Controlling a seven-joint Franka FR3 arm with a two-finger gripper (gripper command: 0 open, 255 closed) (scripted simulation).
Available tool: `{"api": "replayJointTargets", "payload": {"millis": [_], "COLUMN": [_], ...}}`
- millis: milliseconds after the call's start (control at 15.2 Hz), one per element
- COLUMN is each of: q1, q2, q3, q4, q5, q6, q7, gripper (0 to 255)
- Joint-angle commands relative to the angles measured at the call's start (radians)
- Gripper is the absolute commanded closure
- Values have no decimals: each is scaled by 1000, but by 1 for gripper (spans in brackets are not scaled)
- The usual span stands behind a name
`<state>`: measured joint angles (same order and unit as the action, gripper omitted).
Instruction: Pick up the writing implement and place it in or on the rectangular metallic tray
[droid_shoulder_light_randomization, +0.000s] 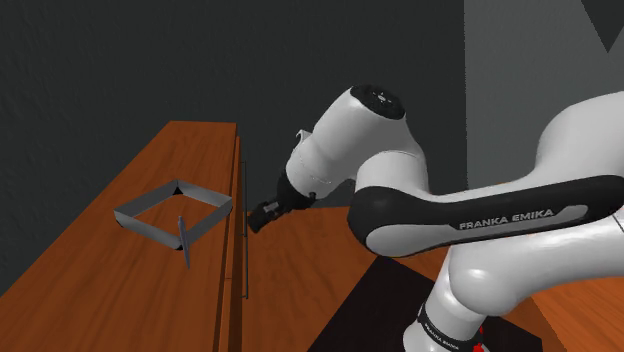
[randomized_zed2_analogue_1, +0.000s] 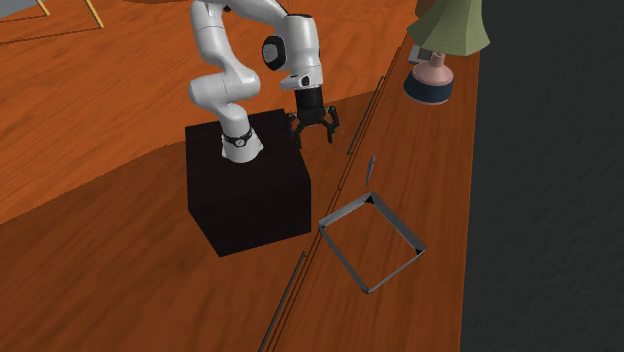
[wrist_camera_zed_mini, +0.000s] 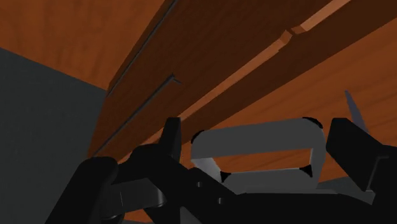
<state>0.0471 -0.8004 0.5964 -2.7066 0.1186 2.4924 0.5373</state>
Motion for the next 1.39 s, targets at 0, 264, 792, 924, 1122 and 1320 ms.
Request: {"api": "replayJointTargets", "payload": {"millis": [0,264,792,924,1122,1320], "q1": [-52,-222,-620,-671,-749,-764], "q2": [51,116,92,100,108,109], "q3": [94,324,744,781,840,851], "q4": [10,56,188,199,217,221], "q5": [-21,-91,-169,-175,-184,-185], "q6": [108,276,470,493,525,531], "q7": [71,229,445,450,457,458], "gripper": [0,0,0,0,0,0]}}
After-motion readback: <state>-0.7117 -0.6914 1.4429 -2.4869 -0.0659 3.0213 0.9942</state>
